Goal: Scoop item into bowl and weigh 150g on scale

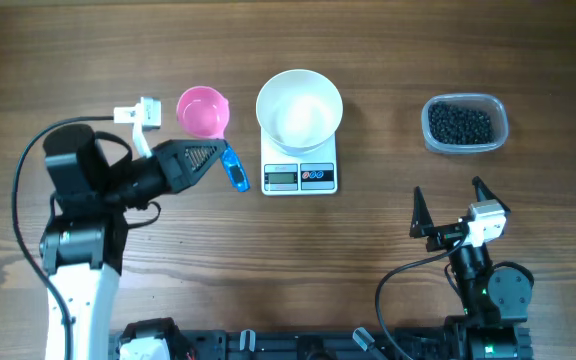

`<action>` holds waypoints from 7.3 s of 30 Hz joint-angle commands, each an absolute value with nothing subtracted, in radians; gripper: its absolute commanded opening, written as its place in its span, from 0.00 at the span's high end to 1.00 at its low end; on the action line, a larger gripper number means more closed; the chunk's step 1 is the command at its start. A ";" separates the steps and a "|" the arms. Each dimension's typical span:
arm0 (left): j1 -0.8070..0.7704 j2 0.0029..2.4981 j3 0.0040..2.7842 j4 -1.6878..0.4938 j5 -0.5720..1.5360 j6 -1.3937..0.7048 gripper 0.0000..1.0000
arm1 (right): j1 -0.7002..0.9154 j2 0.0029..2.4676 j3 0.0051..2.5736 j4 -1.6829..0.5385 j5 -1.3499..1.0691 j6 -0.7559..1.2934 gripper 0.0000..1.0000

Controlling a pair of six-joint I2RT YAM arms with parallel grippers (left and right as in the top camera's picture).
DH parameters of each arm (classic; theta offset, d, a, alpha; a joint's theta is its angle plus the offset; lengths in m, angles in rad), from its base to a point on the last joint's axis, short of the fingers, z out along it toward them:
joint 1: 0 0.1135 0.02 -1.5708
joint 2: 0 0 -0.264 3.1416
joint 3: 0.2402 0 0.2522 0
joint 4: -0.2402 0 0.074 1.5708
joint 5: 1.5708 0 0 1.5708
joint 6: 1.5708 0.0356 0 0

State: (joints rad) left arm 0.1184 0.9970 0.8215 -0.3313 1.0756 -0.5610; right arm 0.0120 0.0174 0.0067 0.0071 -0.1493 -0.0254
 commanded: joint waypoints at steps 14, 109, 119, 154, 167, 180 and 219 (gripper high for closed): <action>-0.062 0.936 0.819 -0.321 1.113 -0.671 0.96 | 0.017 0.011 0.005 0.010 -0.155 -0.033 0.00; -0.397 0.982 0.819 -0.306 0.971 -0.553 0.96 | 0.017 0.011 0.005 0.010 -0.155 -0.033 0.00; -0.397 0.982 0.819 -0.302 0.971 -0.553 0.96 | 0.017 0.011 0.006 0.010 -0.155 -0.033 0.00; -0.397 0.982 0.819 -0.279 0.971 -0.565 0.96 | 0.017 0.011 0.005 0.010 -0.155 -0.034 0.00; -0.397 0.982 0.819 -0.257 0.804 -0.851 0.96 | 0.017 0.011 0.005 0.010 -0.155 -0.033 0.00; -0.397 0.982 0.819 -0.190 0.546 -0.982 0.96 | 0.017 0.011 0.005 0.010 -0.155 -0.034 0.00; -0.406 0.981 0.819 0.341 0.661 -1.034 0.96 | 0.017 0.165 0.418 0.111 -0.610 1.518 0.00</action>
State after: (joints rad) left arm -0.3923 0.9840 0.8200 0.2962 0.6315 -1.0206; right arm 0.0124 0.1478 0.4034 0.1017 -0.5621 1.2617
